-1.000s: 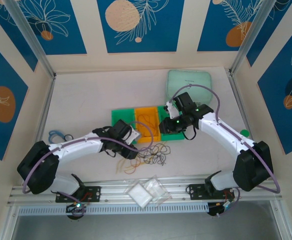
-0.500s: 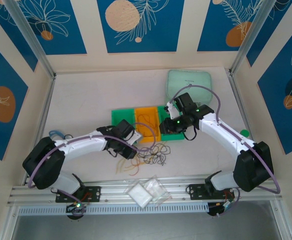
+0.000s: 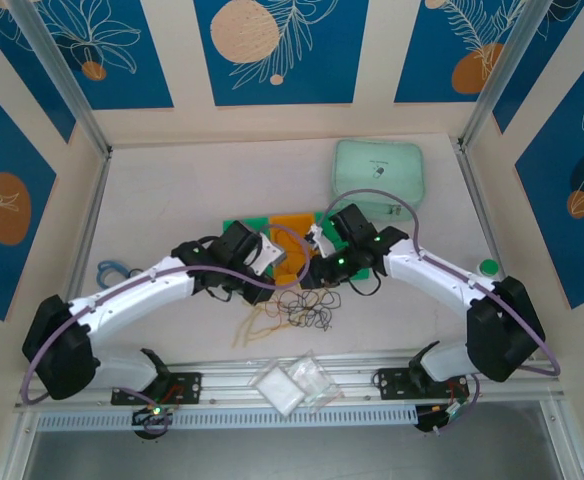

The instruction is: Untangle the cables

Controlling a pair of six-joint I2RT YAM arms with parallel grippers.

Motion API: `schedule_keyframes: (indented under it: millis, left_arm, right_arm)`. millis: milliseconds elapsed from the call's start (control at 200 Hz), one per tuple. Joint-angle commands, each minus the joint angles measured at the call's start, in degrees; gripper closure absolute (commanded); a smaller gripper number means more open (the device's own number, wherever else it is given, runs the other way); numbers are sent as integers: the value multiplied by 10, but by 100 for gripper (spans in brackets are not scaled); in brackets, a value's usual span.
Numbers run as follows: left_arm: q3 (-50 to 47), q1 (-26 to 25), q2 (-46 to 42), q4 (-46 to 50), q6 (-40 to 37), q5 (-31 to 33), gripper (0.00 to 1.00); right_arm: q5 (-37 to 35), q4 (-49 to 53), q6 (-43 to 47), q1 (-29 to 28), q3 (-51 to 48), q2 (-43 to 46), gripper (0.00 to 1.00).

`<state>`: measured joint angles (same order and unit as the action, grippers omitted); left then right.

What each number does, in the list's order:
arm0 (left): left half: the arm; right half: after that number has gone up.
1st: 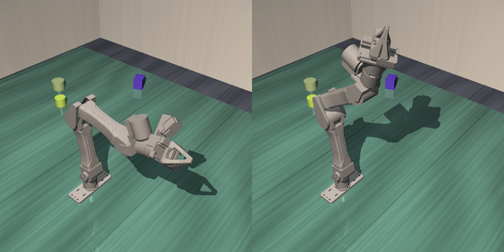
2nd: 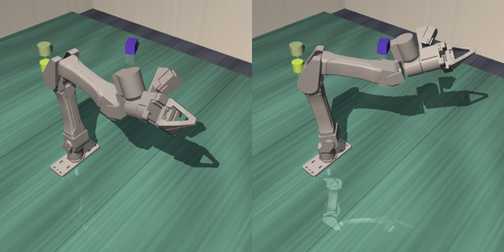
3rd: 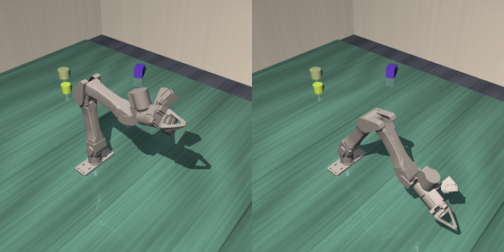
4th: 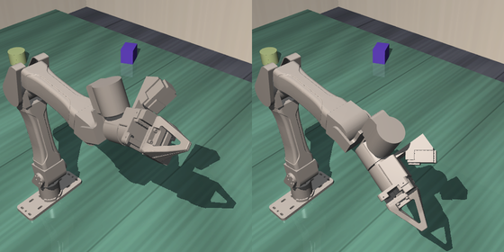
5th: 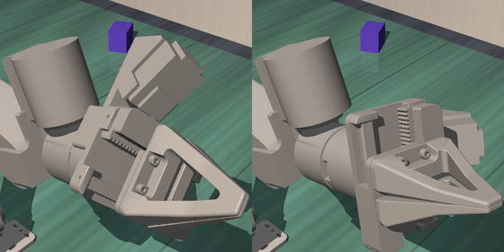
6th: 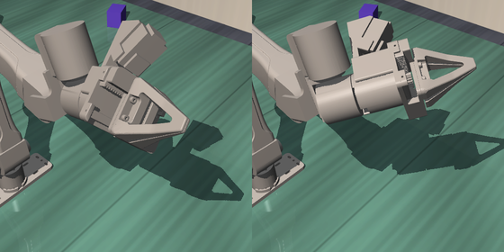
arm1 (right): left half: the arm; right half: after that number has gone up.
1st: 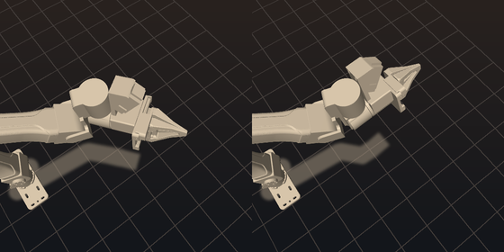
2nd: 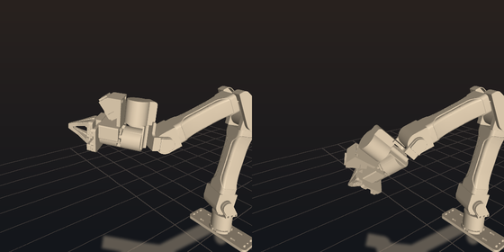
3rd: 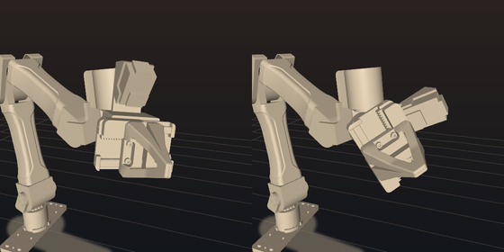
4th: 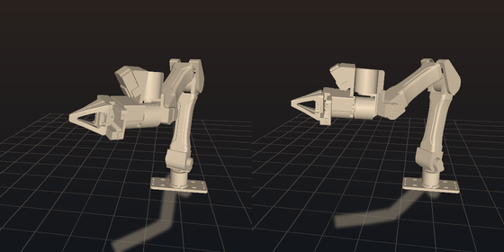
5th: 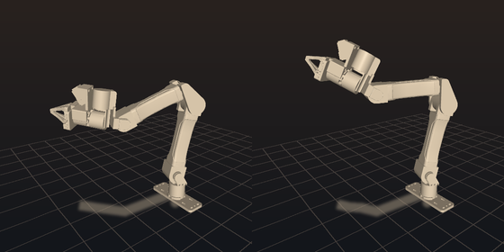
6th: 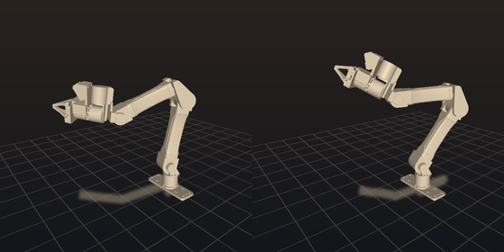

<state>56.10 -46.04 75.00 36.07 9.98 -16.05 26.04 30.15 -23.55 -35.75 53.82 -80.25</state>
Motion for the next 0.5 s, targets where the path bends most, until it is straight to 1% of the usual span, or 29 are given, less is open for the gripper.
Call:
schedule_keyframes:
  millis: [0,170,305,395,495]
  left_arm:
    - [31,-5,-33,54,-7,-7,100]
    - [63,-5,-71,84,-2,-1,100]
    - [89,-4,-95,100,-1,7,100]
    - [97,-4,-108,85,4,12,100]
    - [100,-4,-107,51,5,10,100]
  right_arm:
    - [33,-29,-20,-12,-12,-17,71]
    - [26,-47,-38,1,-18,-6,71]
    - [29,-40,-35,1,-9,-12,71]
    - [13,-37,-36,4,-11,-7,71]
    - [-24,-36,-55,32,-22,30,71]
